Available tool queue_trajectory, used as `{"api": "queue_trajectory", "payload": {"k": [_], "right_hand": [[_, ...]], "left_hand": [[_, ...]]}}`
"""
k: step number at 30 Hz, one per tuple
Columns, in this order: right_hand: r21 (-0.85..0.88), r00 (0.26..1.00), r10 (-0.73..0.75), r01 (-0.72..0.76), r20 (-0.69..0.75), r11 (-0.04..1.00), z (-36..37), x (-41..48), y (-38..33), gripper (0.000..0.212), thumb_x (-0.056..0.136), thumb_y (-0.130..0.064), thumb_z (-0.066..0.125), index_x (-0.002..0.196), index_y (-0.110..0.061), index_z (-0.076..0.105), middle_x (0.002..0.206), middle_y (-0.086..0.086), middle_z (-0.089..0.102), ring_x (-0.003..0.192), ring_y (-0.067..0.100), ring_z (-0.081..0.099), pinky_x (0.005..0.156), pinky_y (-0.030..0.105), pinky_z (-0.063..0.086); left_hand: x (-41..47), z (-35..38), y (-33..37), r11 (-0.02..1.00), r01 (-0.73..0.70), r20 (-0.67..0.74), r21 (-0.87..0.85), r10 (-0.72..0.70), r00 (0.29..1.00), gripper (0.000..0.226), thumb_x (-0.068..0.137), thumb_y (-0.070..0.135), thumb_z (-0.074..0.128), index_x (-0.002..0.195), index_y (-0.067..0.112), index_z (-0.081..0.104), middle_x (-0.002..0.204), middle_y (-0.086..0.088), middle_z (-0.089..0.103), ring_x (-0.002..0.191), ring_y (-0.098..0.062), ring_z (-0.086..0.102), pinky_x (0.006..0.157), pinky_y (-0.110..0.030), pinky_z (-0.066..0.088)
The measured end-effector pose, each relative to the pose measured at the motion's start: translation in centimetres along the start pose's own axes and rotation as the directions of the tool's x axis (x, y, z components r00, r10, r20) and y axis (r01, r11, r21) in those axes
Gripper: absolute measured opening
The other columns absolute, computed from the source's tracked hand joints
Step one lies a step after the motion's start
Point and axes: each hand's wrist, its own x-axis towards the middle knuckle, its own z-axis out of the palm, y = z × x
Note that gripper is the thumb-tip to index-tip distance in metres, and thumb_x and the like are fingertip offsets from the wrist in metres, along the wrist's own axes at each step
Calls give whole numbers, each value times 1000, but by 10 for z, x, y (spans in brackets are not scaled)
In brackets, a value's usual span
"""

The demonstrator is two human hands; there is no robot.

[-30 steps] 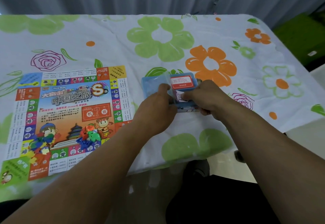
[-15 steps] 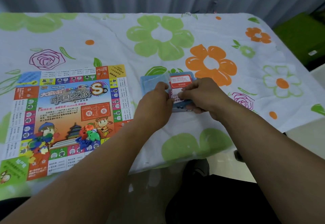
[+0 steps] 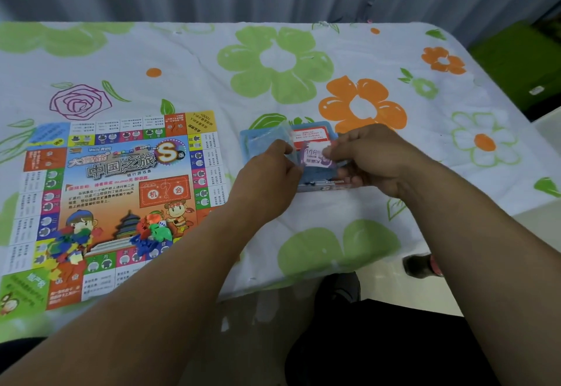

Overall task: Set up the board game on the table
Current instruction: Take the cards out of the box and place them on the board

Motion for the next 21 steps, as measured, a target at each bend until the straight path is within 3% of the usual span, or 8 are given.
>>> {"api": "queue_trajectory", "payload": {"k": [6, 12, 16, 18, 21], "right_hand": [[62, 996, -54, 59, -74, 996, -19, -9, -17, 8, 85, -9, 76, 85, -6, 68, 77, 15, 66, 47, 15, 54, 44, 24, 35], [61, 997, -81, 82, -9, 995, 3, -13, -30, 10, 85, -8, 77, 84, -6, 67, 72, 10, 66, 46, 14, 56, 41, 23, 36], [40, 995, -94, 93, 42, 995, 17, -16, -34, 10, 86, -9, 76, 82, -6, 66, 72, 11, 66, 45, 12, 55, 42, 24, 37], [27, 992, -99, 97, 78, 995, 26, -18, -36, 10, 85, -10, 76, 88, -5, 68, 70, 9, 67, 45, 11, 55, 44, 24, 38], [9, 980, -125, 125, 153, 992, 41, -18, -42, 12, 86, -11, 76, 92, -3, 70, 69, 7, 68, 49, 12, 58, 45, 25, 42]], "left_hand": [[-8, -4, 0, 997, -65, -18, 36, 65, 998, 34, 100, 24, 50, 133, 21, 49, 110, -1, 73, 98, -24, 66, 88, -41, 53], [-14, -17, 1, 994, -113, -114, -2, 112, 987, 36, 95, 15, 55, 131, 16, 52, 109, -4, 72, 102, -26, 66, 88, -43, 52], [-17, -33, 0, 992, -119, -228, -36, 108, 968, 64, 82, 18, 74, 138, 17, 43, 127, -1, 57, 114, -23, 58, 95, -41, 49], [-20, -45, -2, 985, -168, -210, 44, 174, 962, 81, 78, 20, 79, 147, 17, 38, 143, -4, 43, 128, -23, 49, 104, -38, 44], [-24, -62, -4, 941, -211, -129, 266, 252, 959, 72, 81, 25, 78, 145, 19, 46, 149, -2, 42, 136, -23, 41, 107, -35, 38]]}}
